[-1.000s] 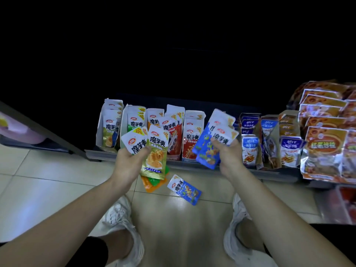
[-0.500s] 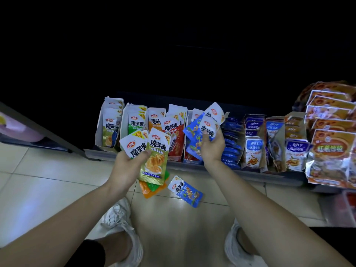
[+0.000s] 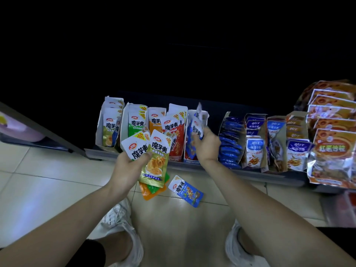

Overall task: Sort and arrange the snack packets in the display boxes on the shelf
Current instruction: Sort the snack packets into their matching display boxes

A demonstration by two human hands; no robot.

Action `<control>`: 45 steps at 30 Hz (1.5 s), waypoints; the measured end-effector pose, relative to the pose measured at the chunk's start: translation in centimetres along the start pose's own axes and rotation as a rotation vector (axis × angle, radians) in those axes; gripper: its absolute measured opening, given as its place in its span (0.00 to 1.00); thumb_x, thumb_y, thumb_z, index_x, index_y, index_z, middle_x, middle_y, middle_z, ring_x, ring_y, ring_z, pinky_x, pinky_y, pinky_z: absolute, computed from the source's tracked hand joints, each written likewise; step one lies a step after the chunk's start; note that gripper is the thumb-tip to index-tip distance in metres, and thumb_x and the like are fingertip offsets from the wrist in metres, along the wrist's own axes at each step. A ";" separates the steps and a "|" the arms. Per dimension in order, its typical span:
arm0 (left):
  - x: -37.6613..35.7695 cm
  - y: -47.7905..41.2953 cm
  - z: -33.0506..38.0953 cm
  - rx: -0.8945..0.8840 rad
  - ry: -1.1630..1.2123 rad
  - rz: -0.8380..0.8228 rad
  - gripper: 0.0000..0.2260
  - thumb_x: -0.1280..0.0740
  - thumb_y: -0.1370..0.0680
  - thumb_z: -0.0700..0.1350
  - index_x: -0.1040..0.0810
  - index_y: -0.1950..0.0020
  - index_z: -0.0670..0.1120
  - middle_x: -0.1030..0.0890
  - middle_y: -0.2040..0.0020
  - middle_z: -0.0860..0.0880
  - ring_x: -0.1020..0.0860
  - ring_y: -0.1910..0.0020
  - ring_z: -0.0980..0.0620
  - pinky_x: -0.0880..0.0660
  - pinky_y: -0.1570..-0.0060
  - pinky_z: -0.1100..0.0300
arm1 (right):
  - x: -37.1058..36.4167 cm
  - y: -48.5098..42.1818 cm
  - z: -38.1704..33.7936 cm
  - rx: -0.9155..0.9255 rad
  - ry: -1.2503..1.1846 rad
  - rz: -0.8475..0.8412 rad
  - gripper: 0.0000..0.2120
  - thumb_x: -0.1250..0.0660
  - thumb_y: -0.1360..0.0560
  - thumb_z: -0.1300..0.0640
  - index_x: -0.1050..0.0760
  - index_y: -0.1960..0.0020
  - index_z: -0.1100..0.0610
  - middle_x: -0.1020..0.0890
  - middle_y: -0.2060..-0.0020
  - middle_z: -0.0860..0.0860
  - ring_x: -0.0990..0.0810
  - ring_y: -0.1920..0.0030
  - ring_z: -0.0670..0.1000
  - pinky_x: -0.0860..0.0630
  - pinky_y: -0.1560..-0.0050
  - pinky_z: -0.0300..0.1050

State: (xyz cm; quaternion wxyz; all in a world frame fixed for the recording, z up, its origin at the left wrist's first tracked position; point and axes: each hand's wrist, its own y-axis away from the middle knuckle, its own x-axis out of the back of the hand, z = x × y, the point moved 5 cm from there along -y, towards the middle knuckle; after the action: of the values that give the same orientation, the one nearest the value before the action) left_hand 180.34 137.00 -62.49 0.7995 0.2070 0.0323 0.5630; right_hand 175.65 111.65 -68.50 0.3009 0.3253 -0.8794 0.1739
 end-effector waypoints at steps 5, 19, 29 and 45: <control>-0.6 -0.4 0.6 -0.016 0.011 -0.016 0.05 0.31 0.19 0.41 0.19 0.47 0.50 0.13 0.54 0.59 0.16 0.53 0.59 0.23 0.54 0.60 | -2.2 1.6 -0.4 0.076 0.075 -0.327 0.25 0.25 0.27 0.51 0.27 0.33 0.59 0.16 0.49 0.55 0.18 0.52 0.55 0.20 0.47 0.50; -1.3 -0.1 0.8 -0.032 0.010 -0.058 0.05 0.31 0.19 0.40 0.19 0.46 0.50 0.13 0.54 0.58 0.16 0.54 0.61 0.23 0.57 0.63 | -3.2 5.1 0.9 0.258 0.177 -0.591 0.34 0.34 0.21 0.51 0.46 0.20 0.45 0.37 0.23 0.44 0.32 0.28 0.59 0.32 0.29 0.57; -5.4 -1.2 2.2 -0.054 0.043 -0.234 0.10 0.30 0.21 0.37 0.20 0.41 0.49 0.14 0.44 0.50 0.15 0.46 0.51 0.19 0.48 0.55 | 2.0 4.3 0.1 -0.446 -0.848 -0.779 0.33 0.36 0.30 0.30 0.29 0.28 0.42 0.29 0.27 0.47 0.35 0.26 0.54 0.42 0.26 0.64; -10.3 -0.9 -2.2 -0.040 -0.161 -0.351 0.06 0.32 0.21 0.36 0.18 0.48 0.45 0.15 0.56 0.42 0.20 0.63 0.51 0.23 0.64 0.62 | 10.6 8.9 6.2 -0.590 -0.755 -0.451 0.14 0.26 0.29 0.67 0.19 0.45 0.58 0.14 0.48 0.56 0.16 0.46 0.58 0.23 0.39 0.61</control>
State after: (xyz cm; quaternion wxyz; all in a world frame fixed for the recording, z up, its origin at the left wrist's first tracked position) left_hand 176.80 127.97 -66.67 0.8893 0.2269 -0.0073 0.3969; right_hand 160.57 110.08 -67.37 0.0719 0.4479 -0.8463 -0.2794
